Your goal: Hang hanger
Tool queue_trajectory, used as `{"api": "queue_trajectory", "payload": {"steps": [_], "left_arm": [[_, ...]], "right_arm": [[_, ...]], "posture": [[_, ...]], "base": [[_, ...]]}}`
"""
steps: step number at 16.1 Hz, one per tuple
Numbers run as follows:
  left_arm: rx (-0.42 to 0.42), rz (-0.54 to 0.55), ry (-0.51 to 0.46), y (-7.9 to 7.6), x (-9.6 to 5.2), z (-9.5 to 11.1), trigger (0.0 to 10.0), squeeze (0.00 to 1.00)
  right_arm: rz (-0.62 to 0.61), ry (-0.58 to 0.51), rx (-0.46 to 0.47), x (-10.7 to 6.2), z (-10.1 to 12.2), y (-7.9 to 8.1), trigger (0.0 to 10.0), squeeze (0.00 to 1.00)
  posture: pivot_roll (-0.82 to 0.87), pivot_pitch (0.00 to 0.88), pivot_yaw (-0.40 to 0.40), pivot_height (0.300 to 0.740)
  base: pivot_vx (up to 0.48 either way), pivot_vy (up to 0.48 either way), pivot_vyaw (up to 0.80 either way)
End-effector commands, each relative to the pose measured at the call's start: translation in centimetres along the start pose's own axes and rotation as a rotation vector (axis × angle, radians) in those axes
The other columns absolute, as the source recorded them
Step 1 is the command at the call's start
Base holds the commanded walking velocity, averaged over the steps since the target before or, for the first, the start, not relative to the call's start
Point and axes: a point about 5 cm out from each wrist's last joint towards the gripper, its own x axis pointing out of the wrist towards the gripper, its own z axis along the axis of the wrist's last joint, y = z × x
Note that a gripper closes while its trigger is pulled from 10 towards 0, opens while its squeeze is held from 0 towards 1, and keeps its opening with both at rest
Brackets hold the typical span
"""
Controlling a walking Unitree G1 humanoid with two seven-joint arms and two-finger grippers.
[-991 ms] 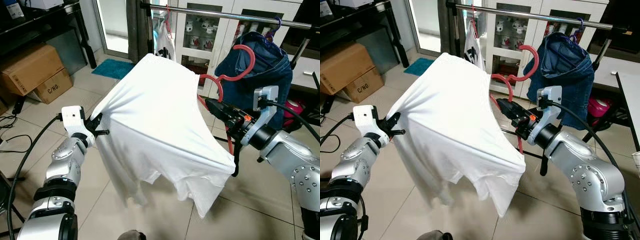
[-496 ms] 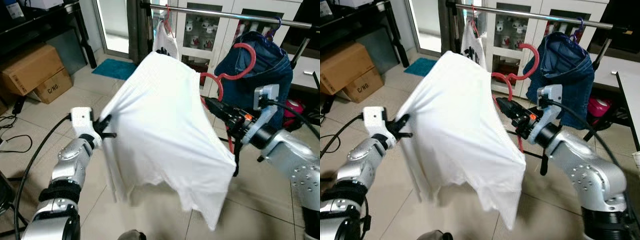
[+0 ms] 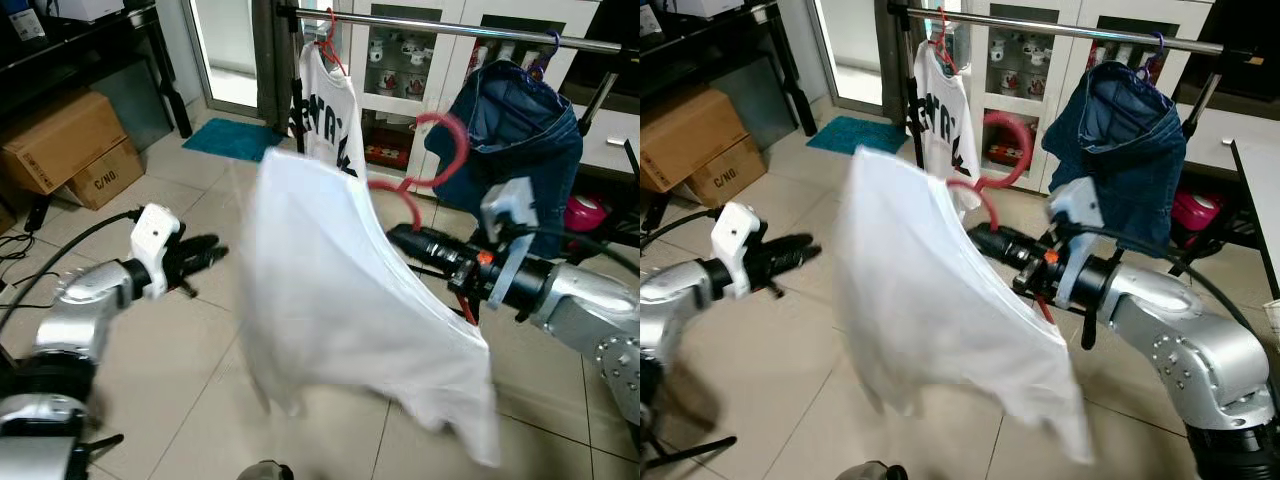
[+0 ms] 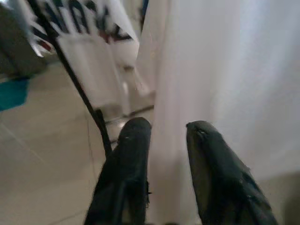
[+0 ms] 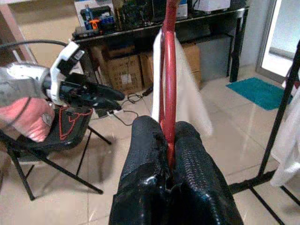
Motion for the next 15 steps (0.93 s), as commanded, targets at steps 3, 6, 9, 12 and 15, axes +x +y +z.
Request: {"api": "queue_trajectory", "payload": {"steps": [3,6,9,12,15], "left_arm": [[0.034,-0.011,-0.013,1.0,0.0,1.5,10.0,1.0],[0.028,-0.027,-0.094,1.6,0.3,3.1,10.0,1.0],[0.041,-0.149,-0.116,1.6,0.5,4.3,10.0,1.0],[0.028,-0.245,-0.13,1.3,0.7,4.9,10.0,0.0],[-0.002,-0.395,-0.14,0.1,1.4,5.0,10.0,0.0]], "right_arm": [[0.032,-0.035,-0.036,0.1,1.0,0.2,10.0,0.0],[0.115,-0.051,-0.03,-0.3,1.2,1.0,10.0,0.0],[0.221,-0.046,-0.024,-0.8,1.1,1.9,10.0,0.0],[0.279,-0.052,-0.027,-0.9,1.4,2.5,10.0,0.0],[0.32,-0.055,-0.03,-0.8,1.5,3.1,10.0,0.0]], "posture": [[-0.12,0.0,0.097,0.74],[-0.12,0.0,0.096,0.74],[-0.13,0.0,0.096,0.74],[-0.13,0.0,0.094,0.74],[-0.13,0.0,0.098,0.74]], "base": [[0.0,0.0,0.0],[0.0,0.0,0.0],[0.0,0.0,0.0],[0.0,0.0,0.0],[0.0,0.0,0.0]]}}
